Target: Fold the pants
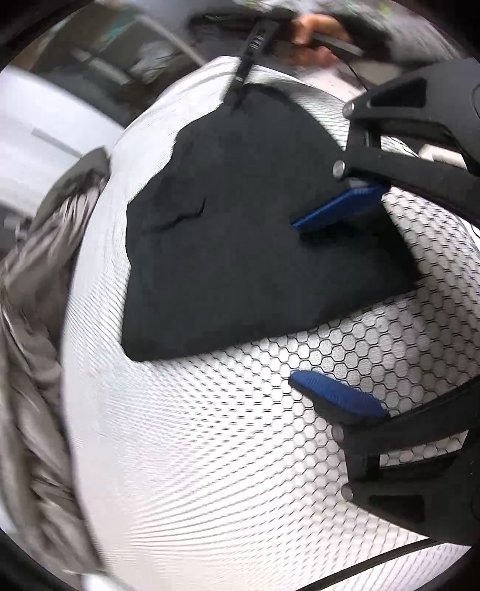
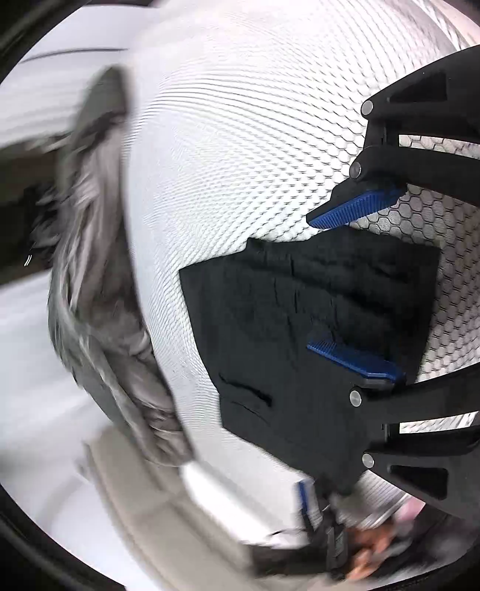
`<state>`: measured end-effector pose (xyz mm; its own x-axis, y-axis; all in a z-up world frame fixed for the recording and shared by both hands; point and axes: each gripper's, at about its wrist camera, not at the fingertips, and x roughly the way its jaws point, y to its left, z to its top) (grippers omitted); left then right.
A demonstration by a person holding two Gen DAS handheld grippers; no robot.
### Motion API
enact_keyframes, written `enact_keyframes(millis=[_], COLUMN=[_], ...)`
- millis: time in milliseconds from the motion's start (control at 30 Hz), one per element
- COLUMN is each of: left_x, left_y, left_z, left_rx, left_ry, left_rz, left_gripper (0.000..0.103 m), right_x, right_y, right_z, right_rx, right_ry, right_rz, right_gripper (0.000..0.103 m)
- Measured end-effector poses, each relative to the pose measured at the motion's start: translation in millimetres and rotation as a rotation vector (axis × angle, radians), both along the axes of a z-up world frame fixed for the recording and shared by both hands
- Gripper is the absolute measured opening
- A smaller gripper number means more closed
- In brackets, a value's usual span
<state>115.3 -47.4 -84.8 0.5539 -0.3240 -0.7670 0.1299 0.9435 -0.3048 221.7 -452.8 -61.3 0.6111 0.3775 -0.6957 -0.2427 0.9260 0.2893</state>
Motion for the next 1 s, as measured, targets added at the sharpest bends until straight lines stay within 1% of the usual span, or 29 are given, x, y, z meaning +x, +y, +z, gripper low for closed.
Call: enact_keyframes(millis=[33, 67, 100, 133, 167, 200, 233, 300, 333, 400, 467, 533, 600, 633, 667, 700, 733, 767, 800, 833, 867, 900, 933, 967, 1000], left_x=[2.2, 4.1, 5.2, 8.2, 8.0, 7.3, 7.6, 11.1, 10.5, 11.9, 9.8, 3.8, -3.6, -13.5, -9.4, -14.3, -22.4, -29.2, -33.6, -41.4, -44.9, -49.8, -59.9, -65.0, -70.6], left_y=[2.2, 4.0, 4.0, 2.7, 1.3, -0.9, -2.2, -3.6, -2.8, -1.0, 1.4, 1.4, -1.2, -0.9, -6.8, -8.9, -12.4, -13.1, -13.9, -16.5, -18.8, -22.0, -29.2, -32.3, -35.5], left_z=[-5.6, -8.3, -9.8, -9.0, -7.0, -3.9, -2.1, 1.1, 2.4, 2.1, 3.2, 6.8, 11.2, 13.7, 15.6, 19.4, 25.3, 30.6, 35.0, 41.3, 45.6, 49.3, 54.4, 57.2, 59.9], left_rx=[-0.045, -0.078, -0.088, -0.064, -0.035, 0.017, 0.053, 0.154, 0.190, 0.188, 0.182, 0.208, 0.241, 0.256, 0.261, 0.263, 0.264, 0.265, 0.266, 0.265, 0.263, 0.260, 0.248, 0.234, 0.224], left_ry=[0.021, 0.026, 0.029, 0.021, 0.008, -0.010, -0.024, -0.056, -0.069, -0.071, -0.072, -0.085, -0.102, -0.114, -0.124, -0.140, -0.165, -0.188, -0.212, -0.250, -0.272, -0.288, -0.309, -0.328, -0.346], left_rz=[0.012, 0.017, 0.017, 0.025, 0.033, 0.047, 0.058, 0.091, 0.108, 0.120, 0.120, 0.118, 0.119, 0.116, 0.113, 0.112, 0.112, 0.112, 0.112, 0.114, 0.117, 0.120, 0.123, 0.124, 0.127], left_gripper=[0.054, 0.039, 0.034, 0.032, 0.032, 0.032, 0.032, 0.032, 0.032, 0.032, 0.032, 0.032, 0.032, 0.033, 0.039, 0.049, 0.056, 0.071, 0.083, 0.085, 0.086, 0.090, 0.093, 0.103, 0.102], right_x=[7.8, 15.8, 24.8, 28.4, 28.4, 29.3, 23.6, 24.7, 24.5, 25.9, 27.0, 28.8, 28.3, 24.5, 18.9, 6.4, -0.5, -9.9, -16.3, -22.9, -30.4, -36.7, -42.6, -48.6, -52.0], right_y=[-5.5, -8.6, -8.5, -7.4, -4.5, -2.1, 2.6, 16.0, 22.4, 33.5, 41.9, 48.5, 51.9, 50.6, 49.3, 45.7, 43.7, 45.0, 40.8, 42.2, 44.1, 45.8, 47.8, 50.7, 53.6], right_z=[-9.4, -20.0, -27.5, -33.8, -36.1, -35.4, -34.3, -33.4, -34.0, -32.2, -30.3, -28.8, -22.6, -18.2, -11.4, -4.4, 1.1, 7.8, 12.2, 16.0, 19.7, 22.9, 25.9, 29.9, 32.4], right_rx=[0.064, 0.124, 0.167, 0.190, 0.211, 0.223, 0.223, 0.211, 0.212, 0.194, 0.136, 0.099, 0.076, 0.052, 0.027, 0.003, -0.017, -0.037, -0.045, -0.055, -0.068, -0.082, -0.094, -0.107, -0.116], right_ry=[0.053, 0.105, 0.134, 0.145, 0.152, 0.151, 0.143, 0.124, 0.116, 0.106, 0.088, 0.081, 0.061, 0.037, -0.001, -0.038, -0.068, -0.108, -0.130, -0.153, -0.175, -0.194, -0.214, -0.236, -0.248], right_rz=[-0.007, -0.015, -0.020, -0.027, -0.025, -0.023, -0.026, -0.012, 0.000, 0.025, 0.024, 0.025, 0.016, 0.003, -0.004, -0.006, -0.005, 0.001, 0.009, 0.020, 0.031, 0.040, 0.046, 0.055, 0.061], right_gripper=[0.065, 0.065, 0.060, 0.056, 0.044, 0.039, 0.037, 0.034, 0.034, 0.034, 0.035, 0.039, 0.056, 0.060, 0.066, 0.074, 0.080, 0.089, 0.093, 0.095, 0.099, 0.102, 0.102, 0.103, 0.103])
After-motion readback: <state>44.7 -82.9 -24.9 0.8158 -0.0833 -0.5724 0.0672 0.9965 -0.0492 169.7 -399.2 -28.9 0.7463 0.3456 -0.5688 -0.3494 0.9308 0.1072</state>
